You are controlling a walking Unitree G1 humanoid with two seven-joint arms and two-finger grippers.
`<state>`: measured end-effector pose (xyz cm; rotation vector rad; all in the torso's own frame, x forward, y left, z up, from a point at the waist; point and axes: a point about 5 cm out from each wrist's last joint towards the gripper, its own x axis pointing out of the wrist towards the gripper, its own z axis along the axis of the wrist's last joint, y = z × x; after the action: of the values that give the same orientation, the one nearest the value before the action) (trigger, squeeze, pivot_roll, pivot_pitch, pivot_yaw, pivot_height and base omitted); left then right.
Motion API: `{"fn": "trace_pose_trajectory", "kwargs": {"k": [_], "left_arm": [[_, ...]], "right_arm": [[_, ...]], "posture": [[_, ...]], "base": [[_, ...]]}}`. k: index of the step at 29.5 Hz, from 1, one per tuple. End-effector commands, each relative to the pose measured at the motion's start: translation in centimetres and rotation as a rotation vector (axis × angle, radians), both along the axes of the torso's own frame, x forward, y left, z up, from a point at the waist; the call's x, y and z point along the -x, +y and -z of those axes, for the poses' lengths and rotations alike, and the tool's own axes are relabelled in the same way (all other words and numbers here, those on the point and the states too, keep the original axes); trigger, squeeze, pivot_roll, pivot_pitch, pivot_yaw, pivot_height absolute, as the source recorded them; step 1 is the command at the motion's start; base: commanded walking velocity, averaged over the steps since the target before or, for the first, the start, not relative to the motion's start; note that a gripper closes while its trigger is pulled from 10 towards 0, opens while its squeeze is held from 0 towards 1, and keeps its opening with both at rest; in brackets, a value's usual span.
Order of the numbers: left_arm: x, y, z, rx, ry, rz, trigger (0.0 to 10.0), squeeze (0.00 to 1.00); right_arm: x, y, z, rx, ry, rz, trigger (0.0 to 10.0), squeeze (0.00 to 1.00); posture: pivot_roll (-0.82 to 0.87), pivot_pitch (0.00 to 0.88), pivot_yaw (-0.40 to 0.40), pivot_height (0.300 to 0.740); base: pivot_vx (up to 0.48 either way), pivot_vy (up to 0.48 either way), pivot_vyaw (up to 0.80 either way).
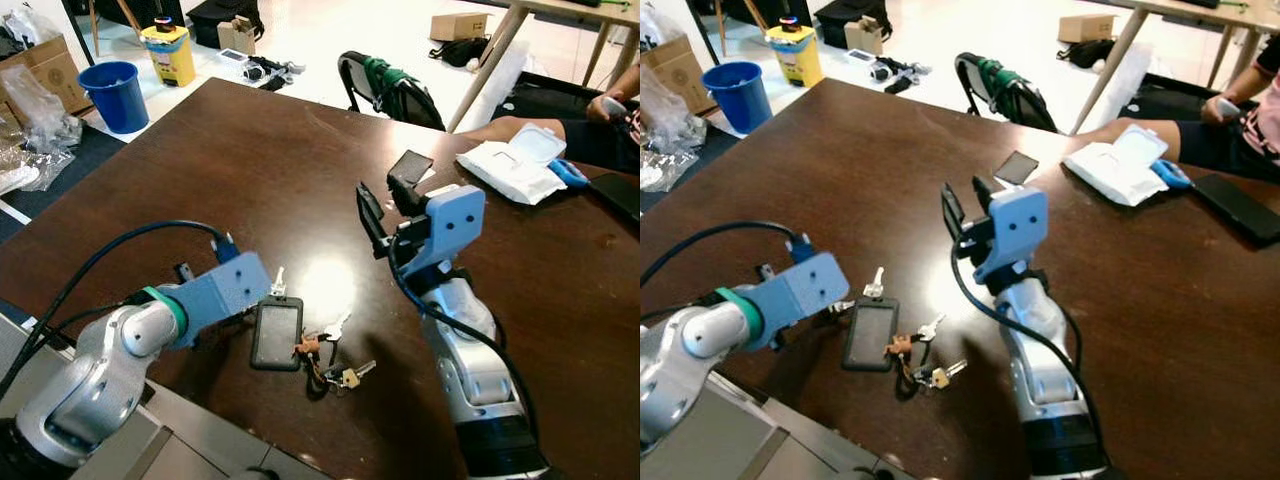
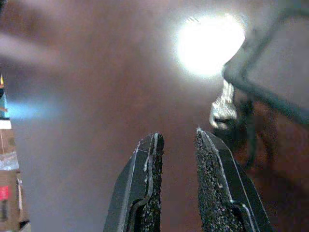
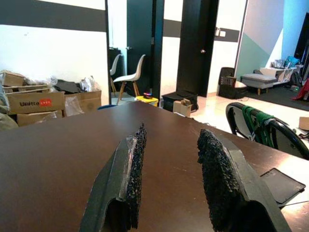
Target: Hang keys on a hook
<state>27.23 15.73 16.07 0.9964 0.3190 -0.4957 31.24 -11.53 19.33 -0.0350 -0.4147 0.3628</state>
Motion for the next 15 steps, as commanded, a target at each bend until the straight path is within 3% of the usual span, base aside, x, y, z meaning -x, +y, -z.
{"fn": "trace_pose_trajectory", "kwargs": {"k": [1, 5, 9, 15], "left_arm": [[0.6, -0.1, 0.5, -0.036, 0.026, 0.034, 10.0, 0.00], [1.1, -0.2, 0.9, -0.031, 0.069, 0.049, 10.0, 0.00], [1.5, -0.5, 0.6, 0.057, 0.122, 0.056, 10.0, 0.00], [2.0, -0.5, 0.6, 0.043, 0.147, 0.114, 10.0, 0.00]], "right_arm": [[0.0, 0.1, 0.2, 0.001, 0.007, -0.005, 10.0, 0.00], [0.0, 0.1, 0.2, 0.000, 0.007, -0.005, 10.0, 0.00], [0.0, 0.1, 0.2, 0.000, 0.007, -0.005, 10.0, 0.00], [0.0, 0.1, 0.2, -0.001, 0.007, -0.006, 10.0, 0.00]], "posture": [[0.12, 0.011, 0.125, 0.740], [0.11, 0.012, 0.125, 0.740], [0.12, 0.013, 0.126, 0.740], [0.12, 0.012, 0.125, 0.740]], "base": [[0.000, 0.000, 0.00], [0.000, 0.000, 0.00], [0.000, 0.000, 0.00], [0.000, 0.000, 0.00]]}}
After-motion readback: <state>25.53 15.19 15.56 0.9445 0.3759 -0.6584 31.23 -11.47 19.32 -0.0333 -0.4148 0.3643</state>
